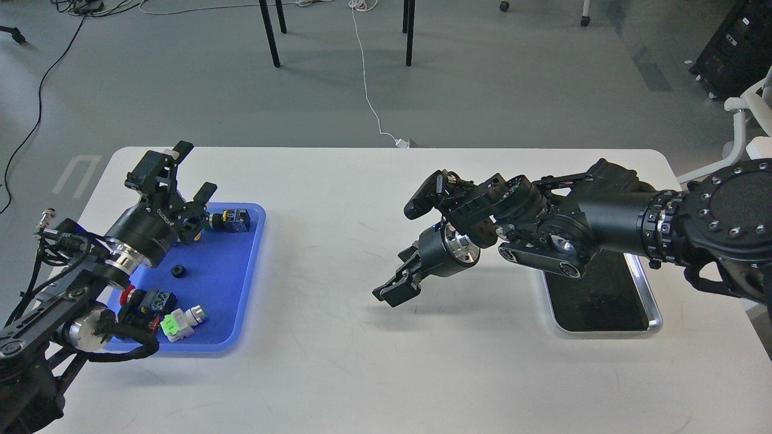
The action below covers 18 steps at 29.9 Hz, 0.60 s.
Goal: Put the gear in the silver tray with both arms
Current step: 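Reach the right gripper down to the black gear on the table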
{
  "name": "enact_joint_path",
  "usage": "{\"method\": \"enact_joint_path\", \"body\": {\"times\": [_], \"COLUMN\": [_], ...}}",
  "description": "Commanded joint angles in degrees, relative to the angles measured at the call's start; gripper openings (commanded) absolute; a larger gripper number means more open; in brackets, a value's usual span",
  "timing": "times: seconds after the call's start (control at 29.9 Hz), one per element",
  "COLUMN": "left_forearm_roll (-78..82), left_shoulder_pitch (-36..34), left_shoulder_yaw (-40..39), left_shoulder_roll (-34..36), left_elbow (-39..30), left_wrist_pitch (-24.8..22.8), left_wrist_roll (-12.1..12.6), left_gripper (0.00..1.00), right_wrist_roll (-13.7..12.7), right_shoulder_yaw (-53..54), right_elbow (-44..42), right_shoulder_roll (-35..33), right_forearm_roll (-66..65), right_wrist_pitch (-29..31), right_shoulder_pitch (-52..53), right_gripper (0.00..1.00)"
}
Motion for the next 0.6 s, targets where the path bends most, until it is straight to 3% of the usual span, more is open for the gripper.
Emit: {"method": "enact_joint_path", "body": {"times": [0.0,0.37,0.57], "left_forearm_roll": [0.0,0.0,0.0], "left_shoulder_pitch": [0.1,0.1,0.3], "left_shoulder_yaw": [0.0,0.0,0.1], "left_shoulder_roll": [-0.1,0.0,0.0], "left_elbow": [0.0,0.0,0.0], "left_wrist_pitch": [0.0,0.0,0.0], "left_wrist_roll": [0.0,0.0,0.0], "left_gripper": [0.98,0.98,0.98], "right_wrist_roll": [0.0,0.0,0.0], "right_shoulder_yaw": [-2.6,-5.5,-6.7], "right_elbow": [-0.1,-0.5,-0.6], "right_shoulder_roll": [0.2,0.2,0.2], "right_forearm_roll": [-0.3,-3.2,-3.1], "right_wrist_pitch": [-2.5,-4.8,-6.5], "right_shoulder_pitch": [1.1,1.0,-0.3], "right_gripper": [0.98,0.92,0.78]}}
